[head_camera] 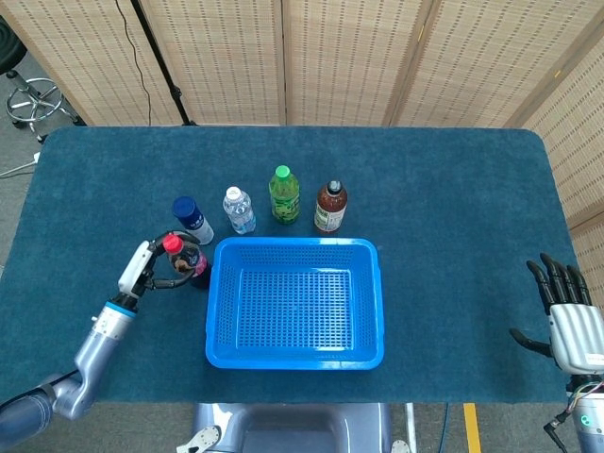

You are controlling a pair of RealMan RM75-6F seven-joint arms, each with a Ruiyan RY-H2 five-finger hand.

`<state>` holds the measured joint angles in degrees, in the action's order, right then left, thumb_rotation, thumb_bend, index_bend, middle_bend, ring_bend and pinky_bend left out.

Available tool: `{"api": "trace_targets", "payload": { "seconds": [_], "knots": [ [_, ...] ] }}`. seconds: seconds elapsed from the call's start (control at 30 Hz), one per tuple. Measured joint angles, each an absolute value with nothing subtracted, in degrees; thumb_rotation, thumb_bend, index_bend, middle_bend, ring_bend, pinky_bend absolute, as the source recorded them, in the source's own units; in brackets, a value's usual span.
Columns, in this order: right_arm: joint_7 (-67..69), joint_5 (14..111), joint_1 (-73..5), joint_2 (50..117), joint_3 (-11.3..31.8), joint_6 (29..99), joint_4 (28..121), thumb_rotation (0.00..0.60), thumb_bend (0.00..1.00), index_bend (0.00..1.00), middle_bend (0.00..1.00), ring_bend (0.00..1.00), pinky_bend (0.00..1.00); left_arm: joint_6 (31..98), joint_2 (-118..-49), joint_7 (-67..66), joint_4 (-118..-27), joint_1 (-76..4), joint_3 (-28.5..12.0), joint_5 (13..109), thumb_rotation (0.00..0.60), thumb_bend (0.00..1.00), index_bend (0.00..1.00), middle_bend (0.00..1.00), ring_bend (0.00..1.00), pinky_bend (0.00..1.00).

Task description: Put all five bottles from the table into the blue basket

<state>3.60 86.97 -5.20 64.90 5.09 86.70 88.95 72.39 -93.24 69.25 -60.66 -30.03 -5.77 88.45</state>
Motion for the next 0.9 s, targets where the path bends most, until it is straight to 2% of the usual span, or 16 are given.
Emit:
{"api": "trace_targets", "payload": {
  "seconds": [0.2,0.33,0.63,0.77,0.9],
  "knots": [
    [3.38,86.99,-5.23,64.96,5.03,86.61,88.97,0.6,0.0,0.0,0.0,0.0,0.0,73.76,-92.66,70.38,-61.45,-29.41,-6.24,87.97,0.6,0.46,0.57,0.47,0.46,0.52],
    [3.17,87.14,-5.2,64.99,4.94,86.67,89.14,0.6,0.0,0.0,0.0,0.0,0.0,77.24,-90.16,72.37,-63.82,-28.64,-6.89,88.59,0.6,0.46,0.57,0.47,0.46,0.52],
    [2.61,87.25,-5.33,65.19,4.81,86.41,89.28,0.6,0.0,0.0,0.0,0.0,0.0,84.74,-77.95,74.42,-75.92,-26.99,-7.94,92.67,0.6,0.46,0.57,0.47,0.46,0.52],
    [2.11,87.57,-5.41,65.32,4.61,86.31,89.49,0.6,0.0,0.0,0.0,0.0,0.0,85.16,-72.73,73.17,-83.51,-27.38,-6.36,97.72,0.6,0.46,0.56,0.47,0.46,0.52],
    [2.07,87.45,-5.44,65.32,4.64,86.26,89.43,0.6,0.0,0.0,0.0,0.0,0.0,83.8,-70.34,69.77,-89.53,-28.82,-4.2,102.7,0.6,0.46,0.56,0.47,0.45,0.52]
  ]
}}
